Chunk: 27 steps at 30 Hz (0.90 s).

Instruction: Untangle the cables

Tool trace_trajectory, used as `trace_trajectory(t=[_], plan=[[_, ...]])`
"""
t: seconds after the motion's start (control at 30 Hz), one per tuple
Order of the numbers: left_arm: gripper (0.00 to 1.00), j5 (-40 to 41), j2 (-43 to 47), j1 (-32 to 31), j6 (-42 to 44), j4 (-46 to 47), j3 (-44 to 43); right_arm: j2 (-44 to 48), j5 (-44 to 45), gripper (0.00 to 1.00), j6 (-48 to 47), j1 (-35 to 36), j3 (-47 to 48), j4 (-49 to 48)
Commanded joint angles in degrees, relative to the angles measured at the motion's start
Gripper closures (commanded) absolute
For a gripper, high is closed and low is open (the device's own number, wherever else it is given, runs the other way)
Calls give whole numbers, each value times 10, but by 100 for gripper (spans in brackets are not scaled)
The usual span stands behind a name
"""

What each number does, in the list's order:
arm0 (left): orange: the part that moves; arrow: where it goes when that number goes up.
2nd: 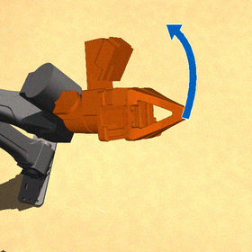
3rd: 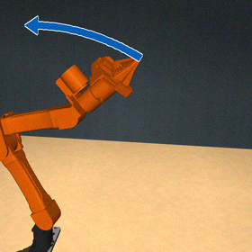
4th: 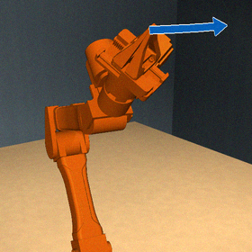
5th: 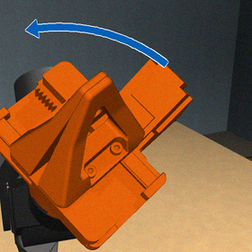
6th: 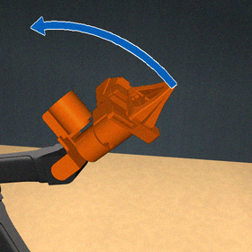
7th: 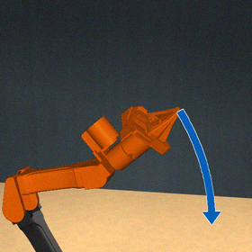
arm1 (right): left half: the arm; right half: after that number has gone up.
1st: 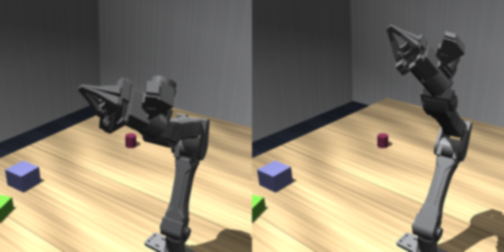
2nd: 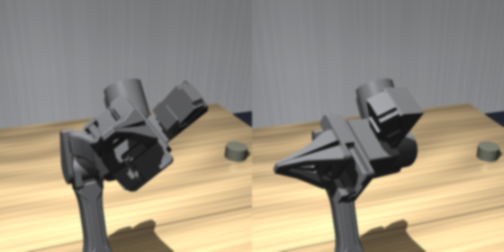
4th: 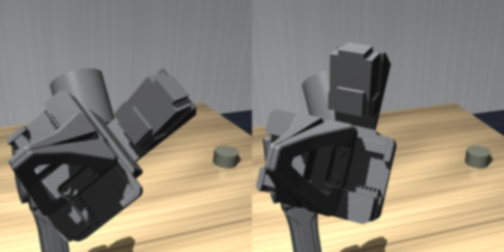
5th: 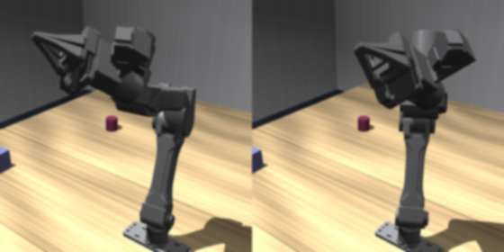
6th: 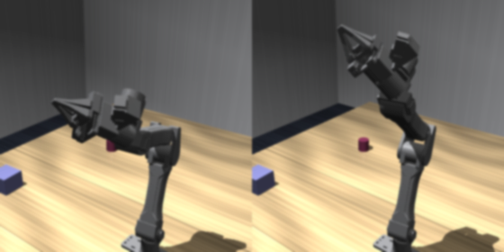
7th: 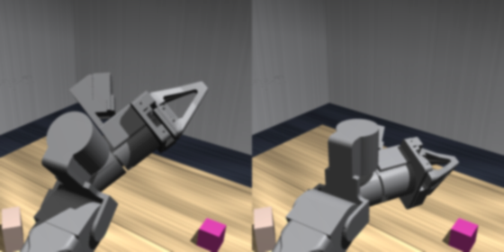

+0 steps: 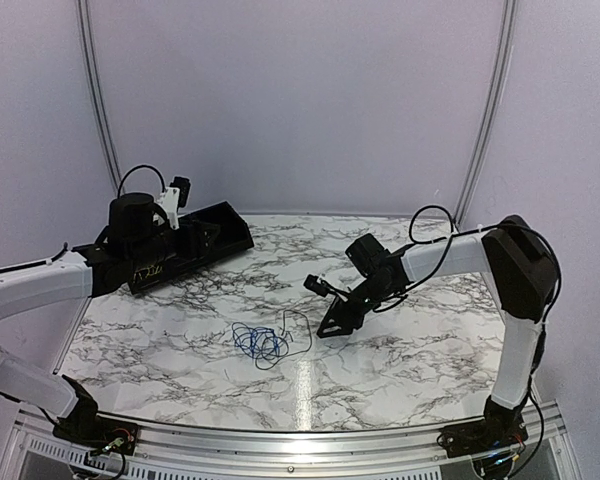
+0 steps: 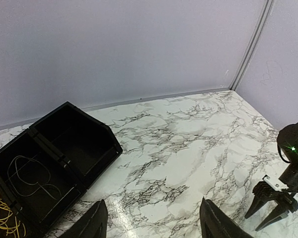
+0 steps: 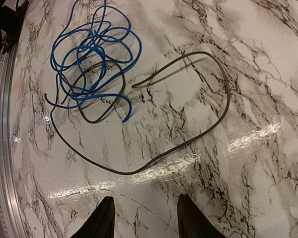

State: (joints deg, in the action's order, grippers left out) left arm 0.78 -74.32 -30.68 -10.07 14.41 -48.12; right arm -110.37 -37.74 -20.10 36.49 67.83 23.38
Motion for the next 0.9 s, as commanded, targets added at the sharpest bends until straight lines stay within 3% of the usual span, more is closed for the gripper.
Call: trace_trajectory(t=[0.0,0.33,0.67,0.87], plan=[[35,-36,-4,-10,-7,29,-14,-34,-40,56,27,10,38,17],[35,-22,1,-13,9,28,-13,-106,-93,59,70,17,92,0],[42,-56,-12,-21,-16,23,-31,-104,-66,99,87,17,125,-12],[41,57,-3,-125,23,-32,-42,-37,-41,100,49,17,124,0]])
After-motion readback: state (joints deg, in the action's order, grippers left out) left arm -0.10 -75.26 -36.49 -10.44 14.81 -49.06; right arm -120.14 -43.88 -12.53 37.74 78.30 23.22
